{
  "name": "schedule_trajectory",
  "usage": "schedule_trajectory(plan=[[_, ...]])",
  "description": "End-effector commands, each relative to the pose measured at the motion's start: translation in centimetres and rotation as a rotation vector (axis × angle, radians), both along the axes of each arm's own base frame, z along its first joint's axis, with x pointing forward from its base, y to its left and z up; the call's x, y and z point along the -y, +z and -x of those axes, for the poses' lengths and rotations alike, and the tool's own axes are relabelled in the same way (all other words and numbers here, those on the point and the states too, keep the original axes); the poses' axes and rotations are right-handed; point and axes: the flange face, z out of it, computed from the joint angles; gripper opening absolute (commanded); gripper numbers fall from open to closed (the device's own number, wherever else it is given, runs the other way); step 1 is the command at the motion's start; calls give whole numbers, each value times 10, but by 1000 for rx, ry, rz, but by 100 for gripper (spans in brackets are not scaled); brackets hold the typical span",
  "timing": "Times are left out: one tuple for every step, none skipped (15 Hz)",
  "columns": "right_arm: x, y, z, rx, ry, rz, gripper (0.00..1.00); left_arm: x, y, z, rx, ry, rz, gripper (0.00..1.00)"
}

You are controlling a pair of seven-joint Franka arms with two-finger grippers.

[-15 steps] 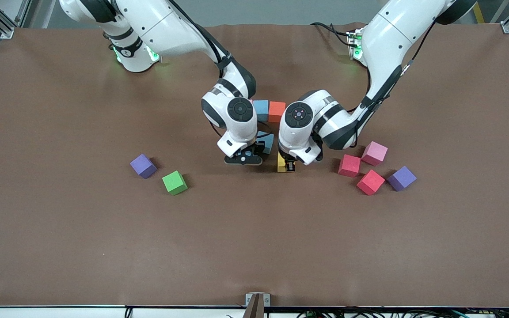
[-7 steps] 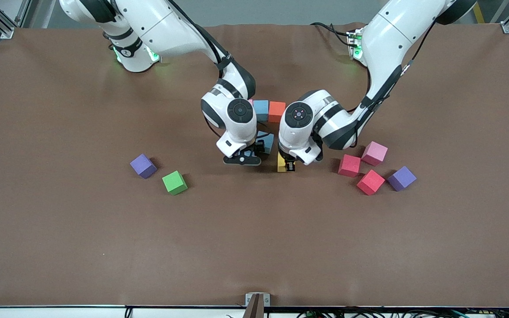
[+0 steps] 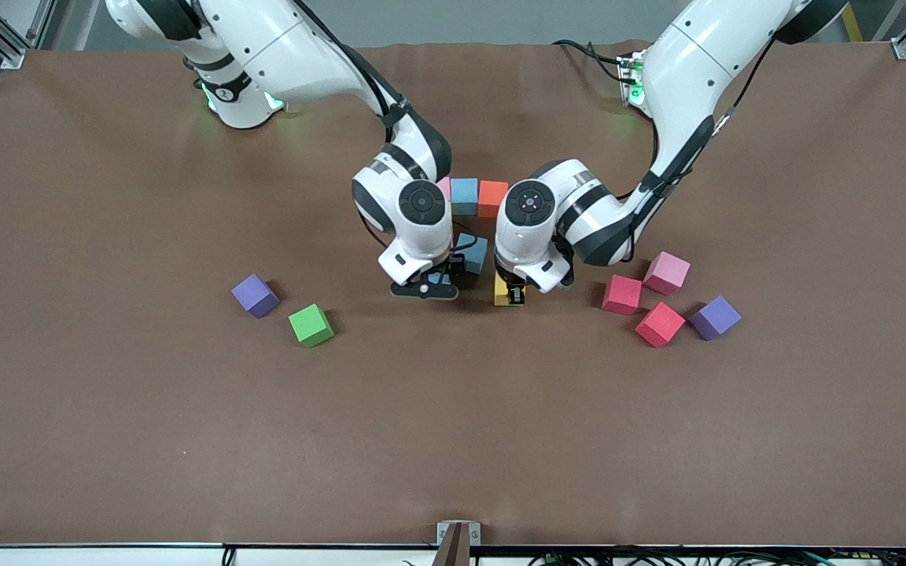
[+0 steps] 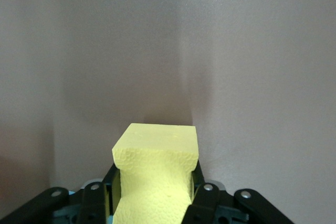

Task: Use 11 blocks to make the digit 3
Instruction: 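Open the right gripper to release the blue block at the column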

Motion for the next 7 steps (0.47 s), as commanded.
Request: schedule_trajectory(plan=[[29, 53, -14, -17, -77, -19, 100, 2, -2, 8, 6, -63, -9, 27], [43, 64, -25, -20, -117, -34, 100, 3, -3, 10, 2, -68, -11, 27], [56, 73, -36, -21, -154, -55, 100, 3, -5, 12, 0, -70, -13, 27], [61, 79, -42, -22, -177, -73, 100, 4, -5, 13, -2, -72, -14, 27], [71, 85, -49, -19, -202, -85, 100, 5, -5, 14, -2, -74, -14, 27], [83, 94, -57, -13, -219, -91, 100, 4, -5, 13, -2, -71, -13, 27], [89, 101, -59, -13, -225, -87, 100, 4, -5, 13, -2, -72, -14, 27]])
